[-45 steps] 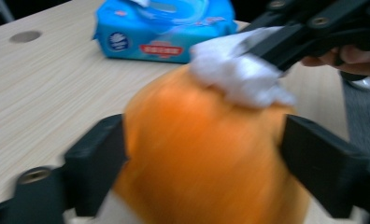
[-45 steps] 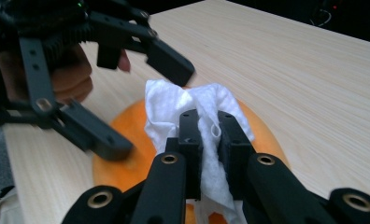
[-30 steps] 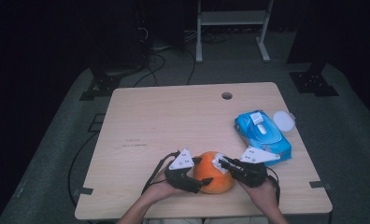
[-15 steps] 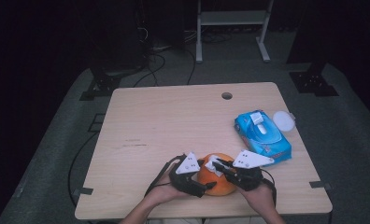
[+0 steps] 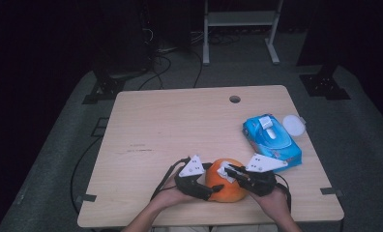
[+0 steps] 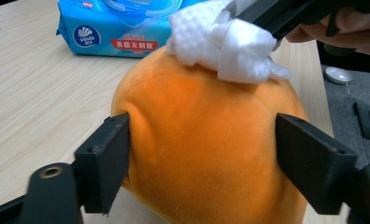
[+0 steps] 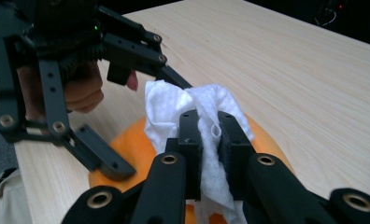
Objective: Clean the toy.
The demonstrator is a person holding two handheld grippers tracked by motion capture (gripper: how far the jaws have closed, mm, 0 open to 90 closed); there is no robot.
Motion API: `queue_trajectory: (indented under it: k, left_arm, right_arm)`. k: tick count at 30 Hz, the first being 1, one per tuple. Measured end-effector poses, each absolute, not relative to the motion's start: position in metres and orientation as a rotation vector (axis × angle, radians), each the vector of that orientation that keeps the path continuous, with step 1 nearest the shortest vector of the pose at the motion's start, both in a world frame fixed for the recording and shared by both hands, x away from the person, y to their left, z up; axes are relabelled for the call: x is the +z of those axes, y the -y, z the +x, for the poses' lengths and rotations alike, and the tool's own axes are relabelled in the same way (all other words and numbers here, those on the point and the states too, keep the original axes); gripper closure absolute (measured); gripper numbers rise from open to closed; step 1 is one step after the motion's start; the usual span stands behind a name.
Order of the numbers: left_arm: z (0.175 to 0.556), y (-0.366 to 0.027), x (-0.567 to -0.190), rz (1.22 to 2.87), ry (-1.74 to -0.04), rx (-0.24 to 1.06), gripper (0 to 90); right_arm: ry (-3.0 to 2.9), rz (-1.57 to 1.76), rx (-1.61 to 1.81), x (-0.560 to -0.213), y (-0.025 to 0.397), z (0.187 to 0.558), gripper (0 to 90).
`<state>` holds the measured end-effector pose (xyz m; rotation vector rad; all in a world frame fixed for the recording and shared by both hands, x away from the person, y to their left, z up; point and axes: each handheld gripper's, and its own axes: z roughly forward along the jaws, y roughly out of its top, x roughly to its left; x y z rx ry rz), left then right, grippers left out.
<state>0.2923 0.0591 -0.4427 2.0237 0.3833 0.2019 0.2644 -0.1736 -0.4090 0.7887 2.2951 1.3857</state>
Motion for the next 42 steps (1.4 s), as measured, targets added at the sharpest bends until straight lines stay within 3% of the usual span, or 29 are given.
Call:
queue_trajectory:
  k: [7,14,18,21,23,30,36,41,42]
  left_arm:
    - [0.292,-0.062,-0.444,2.041,-0.367,0.191,22.0]
    - [0.299,-0.059,-0.446,1.996,-0.367,0.217,3.1]
    - [0.301,-0.057,-0.450,1.998,-0.375,0.178,5.1]
    - [0.298,-0.055,-0.450,2.012,-0.365,0.184,21.2]
    - [0.295,-0.053,-0.449,2.020,-0.369,0.204,25.4]
    - [0.289,-0.052,-0.449,2.073,-0.361,0.212,29.1]
    - [0.292,-0.056,-0.450,2.068,-0.388,0.173,27.7]
    - [0.293,-0.053,-0.440,1.998,-0.370,0.188,11.6]
    - [0.293,-0.052,-0.440,1.999,-0.365,0.198,11.8]
  right_arm:
    - [-2.329,0.741,1.396,-0.410,0.160,0.261,80.9]
    - [-2.369,0.768,1.393,-0.407,0.181,0.266,80.9]
    - [-2.378,0.761,1.394,-0.408,0.183,0.268,80.9]
    - [-2.359,0.775,1.379,-0.408,0.183,0.268,80.9]
    - [-2.342,0.779,1.374,-0.408,0.180,0.267,80.9]
    - [-2.378,0.707,1.355,-0.408,0.158,0.262,81.0]
    - [-2.293,0.873,1.341,-0.407,0.202,0.273,81.0]
    - [-2.332,0.839,1.411,-0.409,0.193,0.269,80.8]
    - [-2.344,0.815,1.421,-0.409,0.188,0.268,80.8]
